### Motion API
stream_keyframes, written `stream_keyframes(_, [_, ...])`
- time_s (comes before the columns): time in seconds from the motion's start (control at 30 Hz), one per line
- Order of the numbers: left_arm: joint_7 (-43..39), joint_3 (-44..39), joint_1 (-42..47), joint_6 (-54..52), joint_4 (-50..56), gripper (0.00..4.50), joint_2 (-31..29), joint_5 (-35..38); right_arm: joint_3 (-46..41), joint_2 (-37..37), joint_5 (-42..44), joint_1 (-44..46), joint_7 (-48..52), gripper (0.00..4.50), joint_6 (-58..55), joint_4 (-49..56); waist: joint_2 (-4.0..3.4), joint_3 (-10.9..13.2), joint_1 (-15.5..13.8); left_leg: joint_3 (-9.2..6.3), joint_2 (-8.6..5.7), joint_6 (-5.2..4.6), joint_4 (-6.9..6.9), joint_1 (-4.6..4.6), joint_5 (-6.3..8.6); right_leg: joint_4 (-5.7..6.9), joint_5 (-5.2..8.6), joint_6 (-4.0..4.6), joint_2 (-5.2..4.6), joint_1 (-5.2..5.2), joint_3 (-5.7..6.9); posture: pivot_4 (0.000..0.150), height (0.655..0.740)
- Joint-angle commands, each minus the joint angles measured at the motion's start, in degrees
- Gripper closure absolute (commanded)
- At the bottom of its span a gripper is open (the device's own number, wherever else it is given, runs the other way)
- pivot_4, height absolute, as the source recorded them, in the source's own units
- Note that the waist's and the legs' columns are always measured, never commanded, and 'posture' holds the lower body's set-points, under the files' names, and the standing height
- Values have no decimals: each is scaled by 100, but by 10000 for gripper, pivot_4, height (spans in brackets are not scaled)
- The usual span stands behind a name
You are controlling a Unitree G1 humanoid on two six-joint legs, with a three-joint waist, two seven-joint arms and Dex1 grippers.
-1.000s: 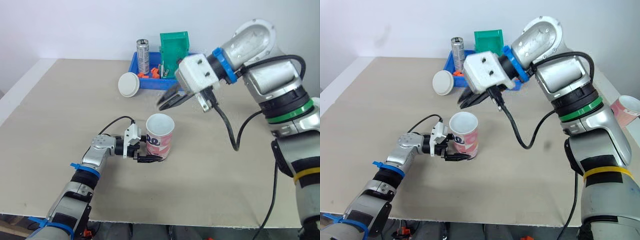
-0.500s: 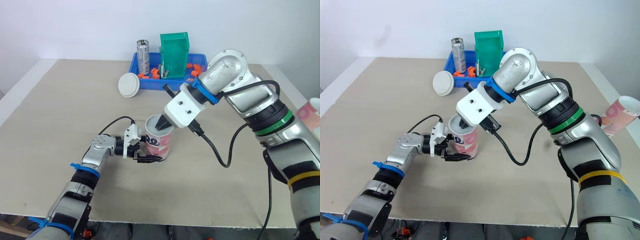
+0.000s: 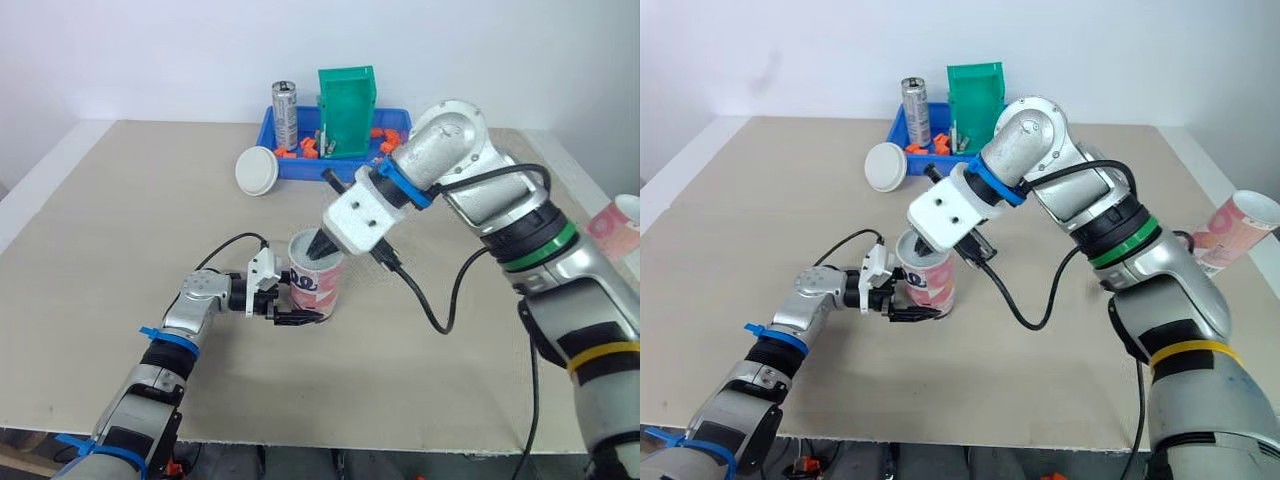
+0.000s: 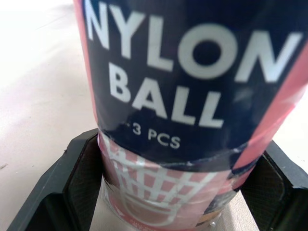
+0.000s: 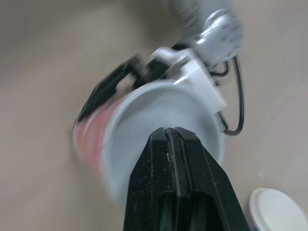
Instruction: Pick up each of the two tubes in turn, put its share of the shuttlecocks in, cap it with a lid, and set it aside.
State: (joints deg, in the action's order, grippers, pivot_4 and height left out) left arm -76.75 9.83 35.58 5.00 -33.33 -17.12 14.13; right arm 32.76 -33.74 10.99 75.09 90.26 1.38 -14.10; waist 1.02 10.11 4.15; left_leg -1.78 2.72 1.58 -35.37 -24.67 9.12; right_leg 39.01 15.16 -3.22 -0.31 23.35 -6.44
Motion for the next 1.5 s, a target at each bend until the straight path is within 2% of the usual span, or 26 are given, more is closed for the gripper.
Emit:
stream_keyframes(0.03, [9,23,-30,-14,-36,6652,-22,-83,-627,-400,512,108,224,38281,-637,70,2,1,-28,-6,-2,0,-2,-7,0,0,-2,-12,0,0,2,1500,7362])
stream_keyframes(0.07, [2,23,-24,-16,-38,6652,-17,-84,-654,-567,524,11,224,36718,-701,143,3,1,-42,-6,-3,0,-2,-11,0,-3,-7,-21,-1,0,2,1500,7362])
stream_keyframes(0.17, [-17,26,-5,-30,-25,6652,-18,-66,-1016,-988,725,-384,209,22605,-1168,514,5,2,-85,-8,-6,10,-2,-20,8,-11,-3,-21,-5,5,3,1500,7362])
stream_keyframes(0.3, [-73,20,28,-46,-20,6652,-33,-40,-1618,-1384,1011,-1005,-107,1533,-1856,1126,-1,5,-99,-5,-4,11,2,-20,16,-8,3,-13,-1,15,3,1500,7362])
stream_keyframes(0.33, [-89,19,40,-57,-16,6652,-39,-34,-1787,-1469,1110,-1186,-233,332,-2084,1303,-1,6,-101,-9,-3,11,3,-21,16,-4,6,-12,3,15,4,1500,7362])
stream_keyframes(0.5, [-124,1,99,-82,-19,6652,-71,-23,-2475,-1779,1353,-2383,-965,332,-2863,2279,1,6,-125,-17,-2,11,0,-29,17,-6,17,-30,5,12,8,1500,7362])
stream_keyframes(0.7, [-103,-28,115,-138,-22,6652,-99,-6,-3164,-1647,1780,-3676,-1996,332,-3568,3395,1,6,-122,-16,-3,14,-4,-31,18,-5,14,-33,5,16,6,1500,7362])
stream_keyframes(0.77, [-133,-45,125,-262,5,1010,-117,42,-3206,-1609,1841,-3908,-2193,0,-3669,3659,2,6,-124,-18,-3,13,-4,-31,18,-6,13,-34,6,13,7,1500,7362])
stream_keyframes(0.8, [-165,-62,127,-309,35,169,-124,83,-3210,-1609,1856,-3981,-2243,0,-3690,3747,2,7,-122,-19,-3,14,-6,-30,18,-6,14,-34,7,12,8,1500,7362])
stream_keyframes(0.97, [-173,-231,93,-491,244,169,-186,294,-3166,-1730,1770,-4092,-2323,0,-3694,3778,4,8,-124,-18,-3,14,-10,-33,18,-6,11,-38,5,14,7,1500,7362])
stream_keyframes(1.17, [-424,-448,-288,-975,848,169,-740,581,-2960,-1914,1517,-4400,-2214,0,-3441,3748,5,9,-117,-17,-2,14,-4,-35,20,-7,20,-34,6,17,7,1500,7362])
stream_keyframes(1.37, [-466,-968,-807,-1419,1837,169,-1687,934,-2802,-1755,1362,-4578,-2304,0,-3253,3559,14,15,-124,-18,2,14,0,-37,21,-7,24,-31,6,21,9,1500,7362])
stream_keyframes(1.43, [-441,-1228,-925,-1643,2224,169,-1926,1196,-2738,-1650,1298,-4612,-2359,0,-3187,3470,21,18,-130,-18,2,14,-2,-37,21,-7,23,-30,4,20,10,1500,7362])
stream_keyframes(1.5, [-284,-1698,-1021,-2244,2937,169,-2130,1874,-2640,-1451,1206,-4648,-2453,0,-3098,3309,32,25,-131,-16,3,15,-4,-36,21,-7,23,-27,1,19,11,1500,7362])
